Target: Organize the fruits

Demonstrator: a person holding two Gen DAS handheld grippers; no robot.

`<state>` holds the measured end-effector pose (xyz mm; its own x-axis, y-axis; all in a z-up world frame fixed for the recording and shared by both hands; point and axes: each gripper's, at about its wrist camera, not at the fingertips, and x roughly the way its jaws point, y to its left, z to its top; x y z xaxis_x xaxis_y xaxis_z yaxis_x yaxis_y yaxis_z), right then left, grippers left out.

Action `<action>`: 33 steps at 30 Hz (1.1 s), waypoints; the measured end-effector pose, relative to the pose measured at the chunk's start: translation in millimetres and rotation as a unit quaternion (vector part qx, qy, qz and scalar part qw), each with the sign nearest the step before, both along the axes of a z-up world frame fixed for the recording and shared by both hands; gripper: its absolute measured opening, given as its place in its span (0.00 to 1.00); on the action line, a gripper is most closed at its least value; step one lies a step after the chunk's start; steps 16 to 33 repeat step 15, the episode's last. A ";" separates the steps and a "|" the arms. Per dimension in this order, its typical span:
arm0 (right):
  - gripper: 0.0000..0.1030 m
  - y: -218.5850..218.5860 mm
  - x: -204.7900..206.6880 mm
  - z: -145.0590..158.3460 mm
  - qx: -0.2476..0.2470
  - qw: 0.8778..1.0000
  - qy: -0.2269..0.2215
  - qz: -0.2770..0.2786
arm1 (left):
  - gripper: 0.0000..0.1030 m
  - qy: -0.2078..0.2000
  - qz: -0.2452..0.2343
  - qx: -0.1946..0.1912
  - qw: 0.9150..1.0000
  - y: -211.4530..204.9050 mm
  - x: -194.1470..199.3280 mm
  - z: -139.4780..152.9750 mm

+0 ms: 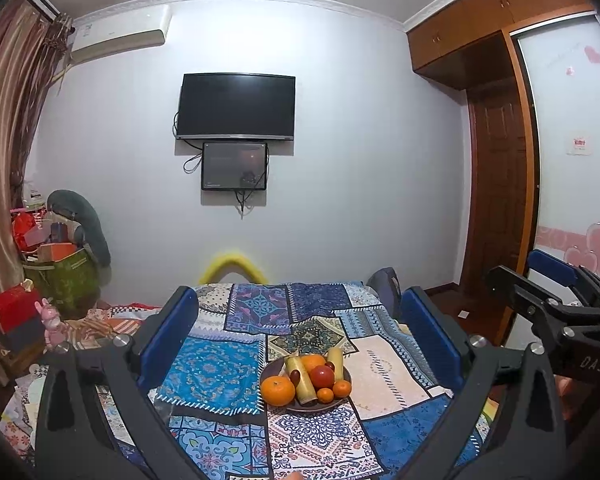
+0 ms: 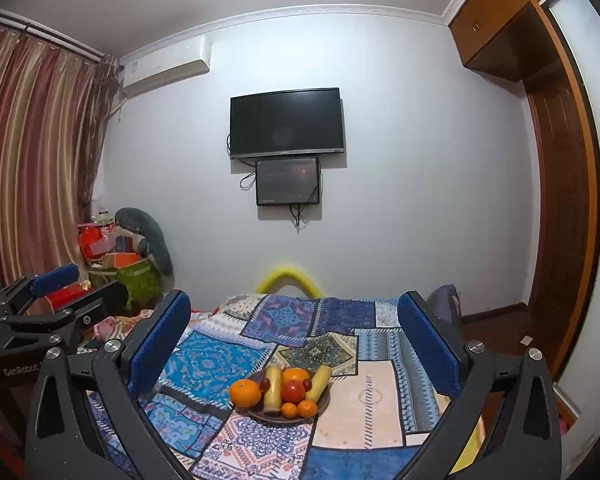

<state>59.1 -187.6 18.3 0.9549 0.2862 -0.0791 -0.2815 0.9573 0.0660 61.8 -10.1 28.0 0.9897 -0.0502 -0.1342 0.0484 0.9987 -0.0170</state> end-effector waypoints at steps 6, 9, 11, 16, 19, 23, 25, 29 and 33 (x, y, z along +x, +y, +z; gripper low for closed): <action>1.00 -0.4 2.1 -2.1 0.001 1.000 0.001 0.001 | 1.00 0.004 -0.001 -0.004 1.000 1.4 1.9 -1.2; 1.00 -0.1 2.0 -4.3 -0.001 1.000 0.002 0.001 | 1.00 0.008 0.001 -0.004 1.000 1.7 3.6 -1.9; 1.00 -0.3 2.7 -5.3 0.001 1.000 0.003 0.002 | 1.00 0.013 -0.001 -0.007 1.000 2.0 6.0 -2.7; 1.00 -0.1 3.8 -5.6 0.002 1.000 0.004 0.003 | 1.00 0.019 -0.003 -0.007 1.000 1.8 9.0 -5.4; 1.00 -0.1 3.8 -5.6 0.002 1.000 0.004 0.003 | 1.00 0.019 -0.003 -0.007 1.000 1.8 9.0 -5.4; 1.00 -0.1 3.8 -5.6 0.002 1.000 0.004 0.003 | 1.00 0.019 -0.003 -0.007 1.000 1.8 9.0 -5.4; 1.00 -0.1 3.8 -5.6 0.002 1.000 0.004 0.003 | 1.00 0.019 -0.003 -0.007 1.000 1.8 9.0 -5.4; 1.00 -0.1 3.8 -5.6 0.002 1.000 0.004 0.003 | 1.00 0.019 -0.003 -0.007 1.000 1.8 9.0 -5.4; 1.00 -0.1 3.8 -5.6 0.002 1.000 0.004 0.003 | 1.00 0.019 -0.003 -0.007 1.000 1.8 9.0 -5.4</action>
